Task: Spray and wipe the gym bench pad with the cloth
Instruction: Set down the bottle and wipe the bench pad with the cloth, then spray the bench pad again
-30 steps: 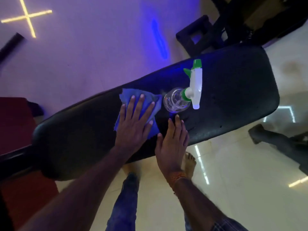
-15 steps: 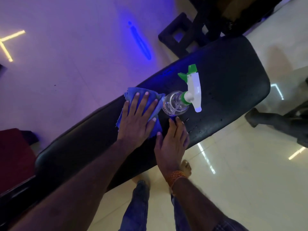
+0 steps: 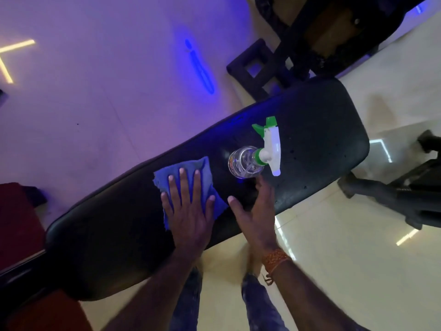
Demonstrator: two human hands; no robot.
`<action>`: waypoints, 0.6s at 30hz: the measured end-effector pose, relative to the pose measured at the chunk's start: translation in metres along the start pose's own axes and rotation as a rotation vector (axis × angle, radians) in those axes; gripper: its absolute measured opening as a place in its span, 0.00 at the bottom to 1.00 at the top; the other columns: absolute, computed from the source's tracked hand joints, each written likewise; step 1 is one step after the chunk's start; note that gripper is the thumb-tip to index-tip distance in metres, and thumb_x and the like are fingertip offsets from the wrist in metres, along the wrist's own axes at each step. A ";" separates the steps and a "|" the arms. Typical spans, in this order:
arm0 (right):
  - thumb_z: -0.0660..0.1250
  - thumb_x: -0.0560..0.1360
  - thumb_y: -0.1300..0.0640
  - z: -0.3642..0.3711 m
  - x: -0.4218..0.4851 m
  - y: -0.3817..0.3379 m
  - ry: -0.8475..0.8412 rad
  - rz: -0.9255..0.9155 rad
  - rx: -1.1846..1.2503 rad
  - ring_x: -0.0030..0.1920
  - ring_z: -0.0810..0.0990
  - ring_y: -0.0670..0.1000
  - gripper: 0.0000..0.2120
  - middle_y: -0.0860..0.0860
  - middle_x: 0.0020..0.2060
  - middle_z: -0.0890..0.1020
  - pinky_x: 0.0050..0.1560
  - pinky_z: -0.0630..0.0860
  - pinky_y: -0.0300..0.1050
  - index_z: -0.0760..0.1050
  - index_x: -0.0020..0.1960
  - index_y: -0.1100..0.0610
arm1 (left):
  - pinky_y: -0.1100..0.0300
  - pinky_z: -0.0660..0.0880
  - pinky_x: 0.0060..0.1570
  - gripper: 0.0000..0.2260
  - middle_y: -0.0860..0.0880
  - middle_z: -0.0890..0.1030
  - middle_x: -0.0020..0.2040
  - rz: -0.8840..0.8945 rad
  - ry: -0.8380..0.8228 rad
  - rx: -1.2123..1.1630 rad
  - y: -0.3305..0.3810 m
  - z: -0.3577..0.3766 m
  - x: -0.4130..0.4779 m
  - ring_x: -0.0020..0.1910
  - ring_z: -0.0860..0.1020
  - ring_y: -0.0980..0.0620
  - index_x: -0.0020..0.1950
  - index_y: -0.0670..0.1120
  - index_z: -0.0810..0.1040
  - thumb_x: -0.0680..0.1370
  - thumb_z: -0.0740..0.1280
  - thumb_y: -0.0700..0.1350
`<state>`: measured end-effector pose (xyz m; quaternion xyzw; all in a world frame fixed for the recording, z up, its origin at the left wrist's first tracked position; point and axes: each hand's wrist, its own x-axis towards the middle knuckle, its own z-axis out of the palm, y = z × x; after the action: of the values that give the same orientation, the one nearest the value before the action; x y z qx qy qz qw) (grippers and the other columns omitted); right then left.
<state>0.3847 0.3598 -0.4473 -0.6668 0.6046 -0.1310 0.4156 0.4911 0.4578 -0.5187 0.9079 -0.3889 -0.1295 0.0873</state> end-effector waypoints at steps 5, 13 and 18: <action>0.82 0.68 0.51 -0.032 0.028 -0.030 0.003 -0.081 0.269 0.72 0.73 0.48 0.44 0.49 0.70 0.72 0.73 0.72 0.53 0.63 0.77 0.54 | 0.33 0.54 0.78 0.35 0.42 0.53 0.85 -0.177 -0.052 -0.031 0.021 -0.011 0.008 0.84 0.53 0.37 0.85 0.47 0.56 0.82 0.58 0.62; 0.76 0.76 0.53 -0.050 0.090 -0.073 -0.157 -0.331 0.351 0.47 0.82 0.39 0.25 0.38 0.50 0.82 0.51 0.80 0.39 0.72 0.70 0.51 | 0.36 0.48 0.80 0.39 0.42 0.52 0.85 0.025 -0.085 -0.016 0.050 -0.025 0.018 0.84 0.50 0.40 0.85 0.50 0.55 0.79 0.63 0.66; 0.70 0.79 0.59 -0.071 0.126 -0.071 -0.077 0.000 0.634 0.35 0.76 0.46 0.11 0.45 0.37 0.81 0.40 0.77 0.42 0.82 0.60 0.49 | 0.39 0.41 0.80 0.43 0.43 0.45 0.86 -0.078 -0.210 -0.002 0.094 -0.032 0.040 0.85 0.45 0.43 0.85 0.53 0.51 0.76 0.70 0.61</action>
<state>0.4157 0.2106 -0.3937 -0.5087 0.5173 -0.2874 0.6253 0.4635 0.3664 -0.4710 0.9037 -0.3603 -0.2278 0.0417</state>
